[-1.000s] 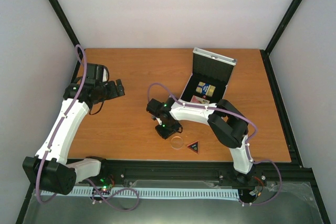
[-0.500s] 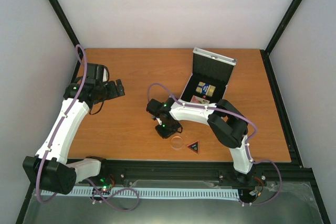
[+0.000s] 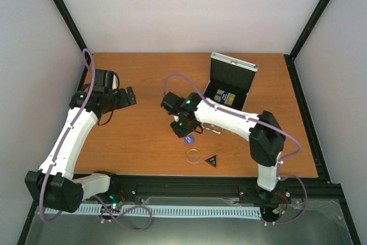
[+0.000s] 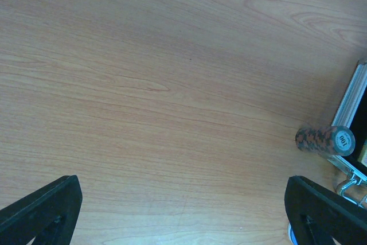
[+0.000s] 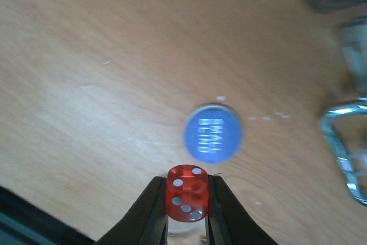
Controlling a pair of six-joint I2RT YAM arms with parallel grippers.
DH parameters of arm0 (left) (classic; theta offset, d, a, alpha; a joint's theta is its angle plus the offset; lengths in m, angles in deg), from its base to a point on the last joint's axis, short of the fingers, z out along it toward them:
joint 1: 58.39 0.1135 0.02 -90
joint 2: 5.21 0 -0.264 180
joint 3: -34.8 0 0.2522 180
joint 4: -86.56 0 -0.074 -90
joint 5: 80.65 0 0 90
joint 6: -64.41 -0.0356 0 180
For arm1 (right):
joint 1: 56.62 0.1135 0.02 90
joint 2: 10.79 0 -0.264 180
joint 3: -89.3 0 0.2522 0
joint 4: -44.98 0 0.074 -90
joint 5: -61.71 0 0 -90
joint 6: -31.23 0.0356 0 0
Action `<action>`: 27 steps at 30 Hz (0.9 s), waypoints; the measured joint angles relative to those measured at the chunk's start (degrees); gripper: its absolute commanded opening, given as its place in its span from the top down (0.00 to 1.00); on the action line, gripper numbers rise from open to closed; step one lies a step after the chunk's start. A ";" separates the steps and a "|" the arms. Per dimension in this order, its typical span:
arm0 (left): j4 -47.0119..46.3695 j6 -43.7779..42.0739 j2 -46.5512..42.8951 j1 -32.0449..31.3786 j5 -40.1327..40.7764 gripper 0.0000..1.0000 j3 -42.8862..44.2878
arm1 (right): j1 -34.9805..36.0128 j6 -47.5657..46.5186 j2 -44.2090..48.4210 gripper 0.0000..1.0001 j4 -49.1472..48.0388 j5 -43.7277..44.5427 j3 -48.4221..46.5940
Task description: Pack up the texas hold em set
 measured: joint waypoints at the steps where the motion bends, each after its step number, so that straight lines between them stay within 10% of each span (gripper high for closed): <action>1: 0.00 0.00 0.00 0.00 0.00 0.00 0.00 | -0.81 0.02 1.20 0.97 0.55 0.90 -0.07; 12: 0.02 -0.48 0.74 0.00 0.09 0.00 0.00 | -20.39 -0.39 6.84 0.97 -4.13 9.57 4.37; 27: 0.07 -1.07 4.74 0.00 0.22 0.00 0.02 | -25.51 -1.16 -2.97 0.97 -19.58 16.79 7.72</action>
